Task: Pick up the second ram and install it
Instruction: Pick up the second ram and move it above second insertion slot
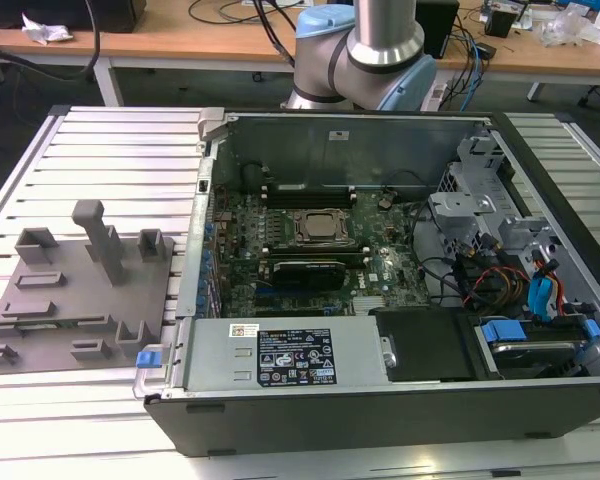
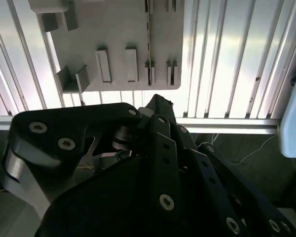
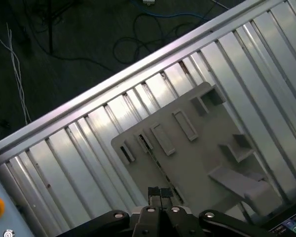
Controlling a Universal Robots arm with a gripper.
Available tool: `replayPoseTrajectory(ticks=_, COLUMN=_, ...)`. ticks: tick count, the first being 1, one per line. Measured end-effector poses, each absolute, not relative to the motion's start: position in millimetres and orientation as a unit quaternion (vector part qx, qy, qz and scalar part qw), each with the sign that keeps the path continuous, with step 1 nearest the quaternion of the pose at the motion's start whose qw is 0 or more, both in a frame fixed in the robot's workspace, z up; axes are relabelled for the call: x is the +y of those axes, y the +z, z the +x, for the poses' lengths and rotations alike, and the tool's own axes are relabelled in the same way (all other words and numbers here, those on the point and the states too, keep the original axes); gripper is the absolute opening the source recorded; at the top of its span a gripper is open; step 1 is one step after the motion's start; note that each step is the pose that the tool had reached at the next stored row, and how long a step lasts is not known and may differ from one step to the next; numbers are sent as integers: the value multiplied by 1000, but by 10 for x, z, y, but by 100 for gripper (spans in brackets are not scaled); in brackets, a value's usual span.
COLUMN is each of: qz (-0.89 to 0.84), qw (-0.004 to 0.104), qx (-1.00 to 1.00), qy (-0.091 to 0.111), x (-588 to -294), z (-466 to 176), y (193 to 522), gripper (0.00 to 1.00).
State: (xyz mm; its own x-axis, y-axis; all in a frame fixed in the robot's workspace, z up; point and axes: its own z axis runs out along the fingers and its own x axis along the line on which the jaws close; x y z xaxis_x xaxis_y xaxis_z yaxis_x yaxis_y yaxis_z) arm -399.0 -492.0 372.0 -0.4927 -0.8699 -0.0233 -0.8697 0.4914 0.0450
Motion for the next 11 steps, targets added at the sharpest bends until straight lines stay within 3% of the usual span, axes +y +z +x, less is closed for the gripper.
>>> replayPoseTrajectory(ticks=11, qz=583, qw=4, qx=-812, qy=-25, x=-4920, z=-3989, y=3720, gripper=11)
